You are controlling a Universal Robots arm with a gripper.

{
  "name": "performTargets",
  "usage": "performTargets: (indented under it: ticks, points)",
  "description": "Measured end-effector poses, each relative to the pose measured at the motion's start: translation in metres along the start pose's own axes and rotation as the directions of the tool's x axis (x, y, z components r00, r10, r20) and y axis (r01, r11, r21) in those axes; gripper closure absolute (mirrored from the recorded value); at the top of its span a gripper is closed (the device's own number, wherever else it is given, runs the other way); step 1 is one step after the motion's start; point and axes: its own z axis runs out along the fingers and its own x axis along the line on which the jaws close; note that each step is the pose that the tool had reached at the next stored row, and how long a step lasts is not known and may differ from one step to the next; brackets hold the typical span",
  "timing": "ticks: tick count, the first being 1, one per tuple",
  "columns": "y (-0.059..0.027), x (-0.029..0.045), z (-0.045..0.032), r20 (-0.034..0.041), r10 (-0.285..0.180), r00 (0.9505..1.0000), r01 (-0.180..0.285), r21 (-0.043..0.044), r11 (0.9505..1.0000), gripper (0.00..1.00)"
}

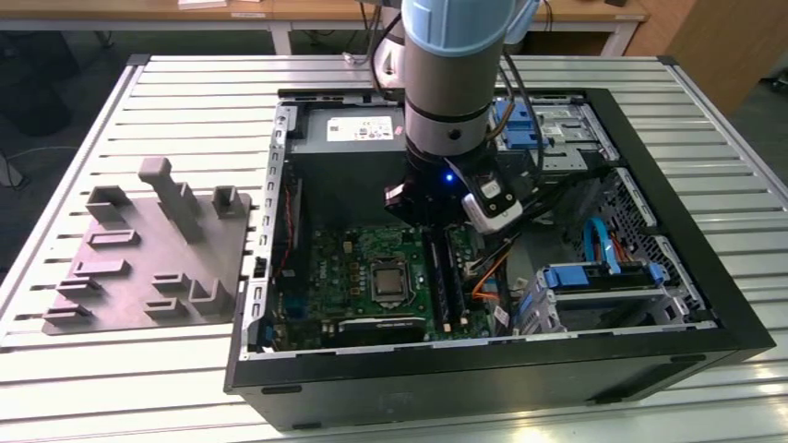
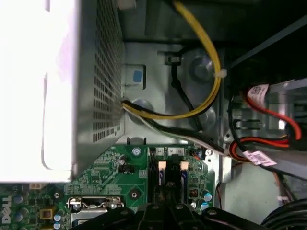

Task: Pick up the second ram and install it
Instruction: 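Press down the second ram until it locks into place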

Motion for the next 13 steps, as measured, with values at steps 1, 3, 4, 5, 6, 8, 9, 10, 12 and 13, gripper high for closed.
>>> performTargets:
  ticks: [1,3,4,5,6,8,9,10,12,13]
  points:
    - [-0.0003,0.0,-0.0033,0.0002,0.0,1.0,0.0,0.0027,1.0,0.89]
    - [-0.002,0.0002,-0.0041,0.001,-0.001,1.0,0.001,0.0067,1.0,0.89]
    - [-0.0043,0.0004,-0.0044,0.0009,-0.001,1.0,0.001,0.0121,0.9999,0.89]
    - [-0.0068,0.0006,-0.0046,0.0007,-0.001,1.0,0.001,0.0172,0.9999,0.89]
    - [-0.0092,0.0006,-0.0046,0.0008,-0.002,1.0,0.002,0.0226,0.9997,0.89]
    - [-0.0144,0.0007,-0.0047,0.0007,-0.002,1.0,0.002,0.0325,0.9995,0.89]
    - [-0.0174,0.0007,-0.0047,0.0006,-0.003,1.0,0.003,0.0369,0.9993,0.89]
    - [-0.0201,0.0007,-0.0046,0.0006,-0.003,1.0,0.003,0.0416,0.9991,0.89]
    - [-0.0251,0.0007,-0.0045,0.0003,-0.004,1.0,0.004,0.0525,0.9986,0.89]
    - [-0.0277,0.0007,-0.0044,0.0001,-0.004,1.0,0.004,0.0572,0.9984,0.89]
